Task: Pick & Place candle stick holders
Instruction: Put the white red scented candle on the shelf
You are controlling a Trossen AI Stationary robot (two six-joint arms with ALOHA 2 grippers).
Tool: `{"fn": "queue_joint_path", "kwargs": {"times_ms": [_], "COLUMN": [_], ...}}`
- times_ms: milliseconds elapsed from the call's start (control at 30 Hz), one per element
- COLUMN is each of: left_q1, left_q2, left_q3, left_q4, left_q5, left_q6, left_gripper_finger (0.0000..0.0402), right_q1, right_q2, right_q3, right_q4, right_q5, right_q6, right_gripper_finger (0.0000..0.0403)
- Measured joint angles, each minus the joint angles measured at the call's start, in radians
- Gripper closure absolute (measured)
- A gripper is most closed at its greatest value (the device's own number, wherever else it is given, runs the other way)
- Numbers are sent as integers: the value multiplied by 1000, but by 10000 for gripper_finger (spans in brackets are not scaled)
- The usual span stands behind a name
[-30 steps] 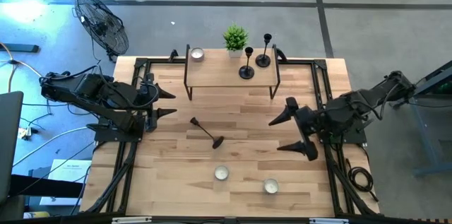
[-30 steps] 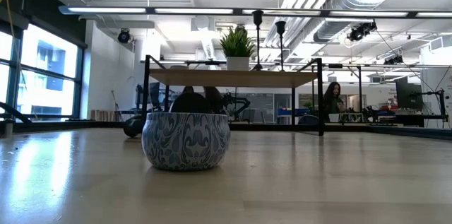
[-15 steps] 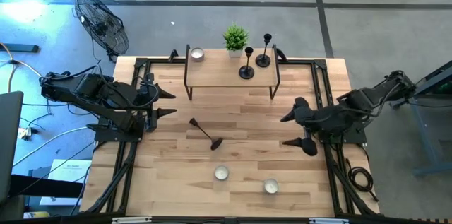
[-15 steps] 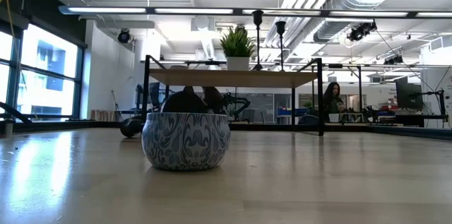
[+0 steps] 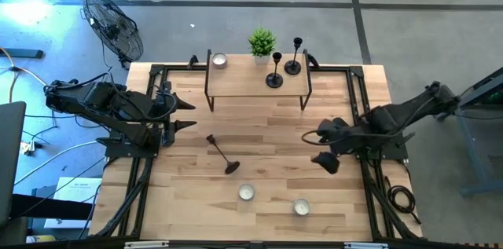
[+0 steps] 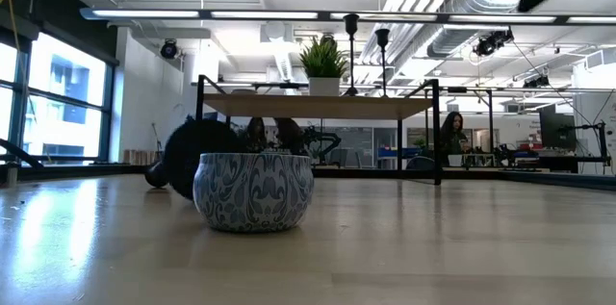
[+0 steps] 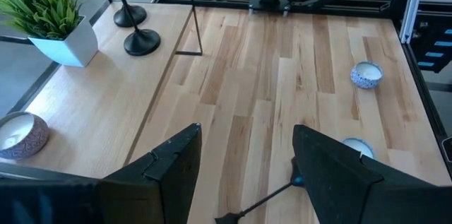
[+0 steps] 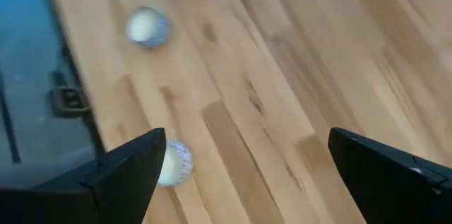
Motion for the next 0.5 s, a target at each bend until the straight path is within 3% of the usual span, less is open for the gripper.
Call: {"fn": "queue_joint_path", "kwargs": {"times_ms": [200, 367, 500], "left_q1": [0, 0, 0], "left_q2": [0, 0, 0], "left_q3": [0, 0, 0], "left_q4": [0, 0, 0], "left_q5": [0, 0, 1], "left_q6": [0, 0, 0], "left_gripper_finger": [183, 183, 183], "right_q1": [-28, 12, 48], "right_q2": [86, 149, 172], "right_q3": [0, 0, 0], "right_q4": [59, 199, 184], "right_q5": [-100, -44, -109], "right_q6": [98, 170, 307], "right_gripper_finger": [13, 13, 13]}}
